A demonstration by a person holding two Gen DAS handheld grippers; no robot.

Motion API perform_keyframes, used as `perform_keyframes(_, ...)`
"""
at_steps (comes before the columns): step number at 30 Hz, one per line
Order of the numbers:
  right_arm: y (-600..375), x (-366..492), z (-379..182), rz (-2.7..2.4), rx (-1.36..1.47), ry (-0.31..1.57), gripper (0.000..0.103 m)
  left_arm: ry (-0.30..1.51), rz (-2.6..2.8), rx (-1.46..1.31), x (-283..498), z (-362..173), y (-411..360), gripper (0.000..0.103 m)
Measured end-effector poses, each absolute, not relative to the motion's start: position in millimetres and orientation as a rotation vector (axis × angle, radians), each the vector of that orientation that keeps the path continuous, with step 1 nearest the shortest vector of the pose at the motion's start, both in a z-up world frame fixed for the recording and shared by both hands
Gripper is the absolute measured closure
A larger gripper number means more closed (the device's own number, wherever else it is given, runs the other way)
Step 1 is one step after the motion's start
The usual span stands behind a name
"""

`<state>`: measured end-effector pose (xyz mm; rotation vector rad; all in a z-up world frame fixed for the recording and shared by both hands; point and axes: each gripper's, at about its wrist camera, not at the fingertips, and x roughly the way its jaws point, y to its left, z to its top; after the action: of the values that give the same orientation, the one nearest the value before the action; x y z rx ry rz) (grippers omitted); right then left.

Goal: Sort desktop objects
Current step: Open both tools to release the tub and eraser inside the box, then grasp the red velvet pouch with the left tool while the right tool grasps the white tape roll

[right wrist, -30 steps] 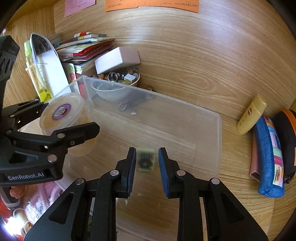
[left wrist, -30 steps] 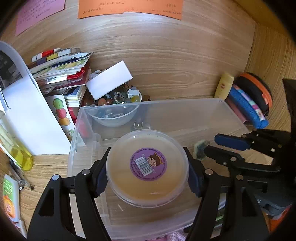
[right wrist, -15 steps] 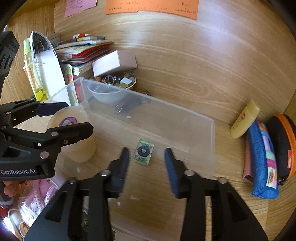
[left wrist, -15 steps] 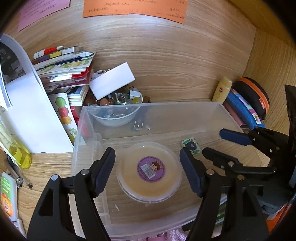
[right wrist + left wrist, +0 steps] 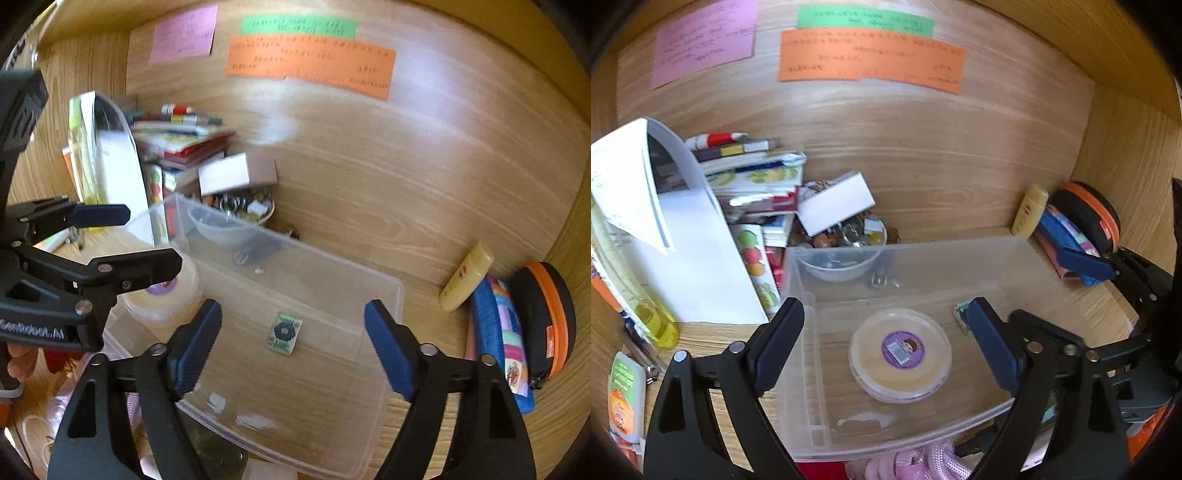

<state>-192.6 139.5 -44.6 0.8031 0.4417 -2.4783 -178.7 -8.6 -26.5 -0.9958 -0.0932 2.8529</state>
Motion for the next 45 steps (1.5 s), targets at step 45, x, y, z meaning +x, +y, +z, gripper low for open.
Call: perform_keyframes(45, 228, -94, -73, -2.561, 0.945, 0.260, 0.019, -0.125, 2.878, -1.262, -49, -70, -65, 0.005)
